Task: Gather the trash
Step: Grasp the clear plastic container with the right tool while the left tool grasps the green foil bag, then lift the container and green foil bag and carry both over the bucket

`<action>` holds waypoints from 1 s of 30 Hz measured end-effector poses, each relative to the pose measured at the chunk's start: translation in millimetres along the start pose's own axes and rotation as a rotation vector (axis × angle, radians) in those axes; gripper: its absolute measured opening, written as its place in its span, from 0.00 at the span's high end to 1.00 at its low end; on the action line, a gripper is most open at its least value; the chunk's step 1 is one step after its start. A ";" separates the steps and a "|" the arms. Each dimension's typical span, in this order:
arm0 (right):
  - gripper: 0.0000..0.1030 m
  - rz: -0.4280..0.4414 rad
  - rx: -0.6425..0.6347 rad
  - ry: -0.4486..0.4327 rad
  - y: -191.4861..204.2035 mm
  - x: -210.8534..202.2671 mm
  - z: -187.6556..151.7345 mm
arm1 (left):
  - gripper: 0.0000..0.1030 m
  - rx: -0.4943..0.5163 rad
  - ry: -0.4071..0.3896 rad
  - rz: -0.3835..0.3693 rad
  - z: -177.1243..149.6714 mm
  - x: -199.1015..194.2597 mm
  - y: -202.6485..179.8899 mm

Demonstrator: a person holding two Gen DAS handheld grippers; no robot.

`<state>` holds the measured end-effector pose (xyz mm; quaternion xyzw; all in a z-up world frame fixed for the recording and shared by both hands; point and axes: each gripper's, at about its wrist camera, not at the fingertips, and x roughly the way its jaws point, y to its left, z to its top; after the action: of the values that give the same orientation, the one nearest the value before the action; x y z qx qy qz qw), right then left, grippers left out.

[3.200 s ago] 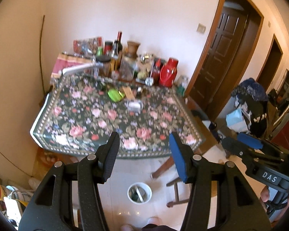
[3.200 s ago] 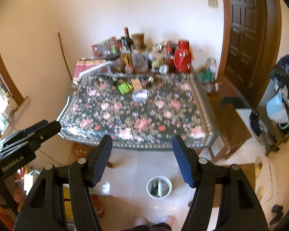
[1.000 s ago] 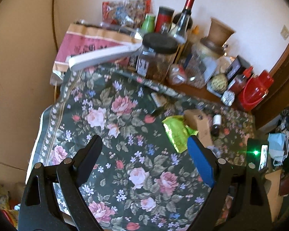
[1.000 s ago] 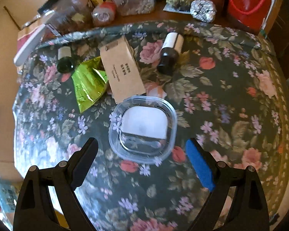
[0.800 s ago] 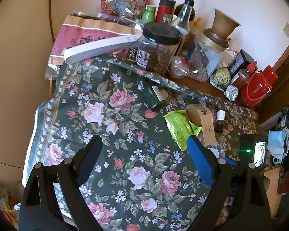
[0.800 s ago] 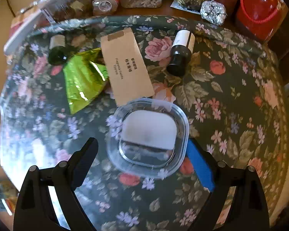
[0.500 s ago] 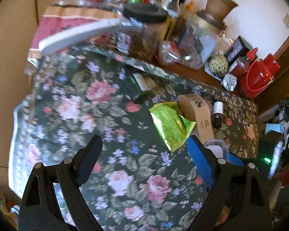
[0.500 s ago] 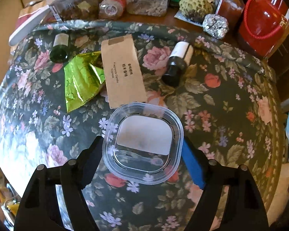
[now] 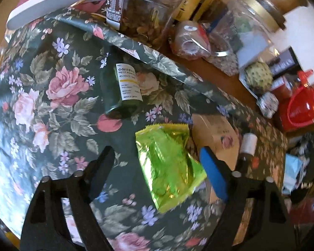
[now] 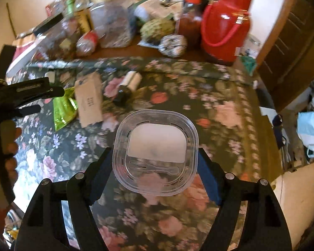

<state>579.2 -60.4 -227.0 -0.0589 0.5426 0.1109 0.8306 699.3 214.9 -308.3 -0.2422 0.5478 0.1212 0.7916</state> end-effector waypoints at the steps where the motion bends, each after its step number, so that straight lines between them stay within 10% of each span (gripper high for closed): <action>1: 0.27 0.001 0.013 -0.006 -5.3 -4.0 -0.9 | 0.23 -0.002 -0.001 0.014 0.1 4.9 -3.6; 9: 0.28 -0.021 0.118 -0.062 -31.2 -26.2 -5.7 | 0.35 0.169 -0.021 0.175 -10.6 24.6 -34.8; 15: 0.28 -0.004 0.153 -0.101 -42.6 -44.3 -8.7 | 0.84 0.271 0.045 0.073 -21.0 15.3 -33.6; 30: 0.28 0.043 0.064 -0.261 -83.5 -114.4 -21.7 | 0.87 0.281 -0.272 -0.041 -73.3 -170.7 -69.6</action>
<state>536.4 -159.8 -133.0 -0.0060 0.4343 0.1181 0.8930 608.6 130.2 -153.5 -0.1216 0.4420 0.0588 0.8868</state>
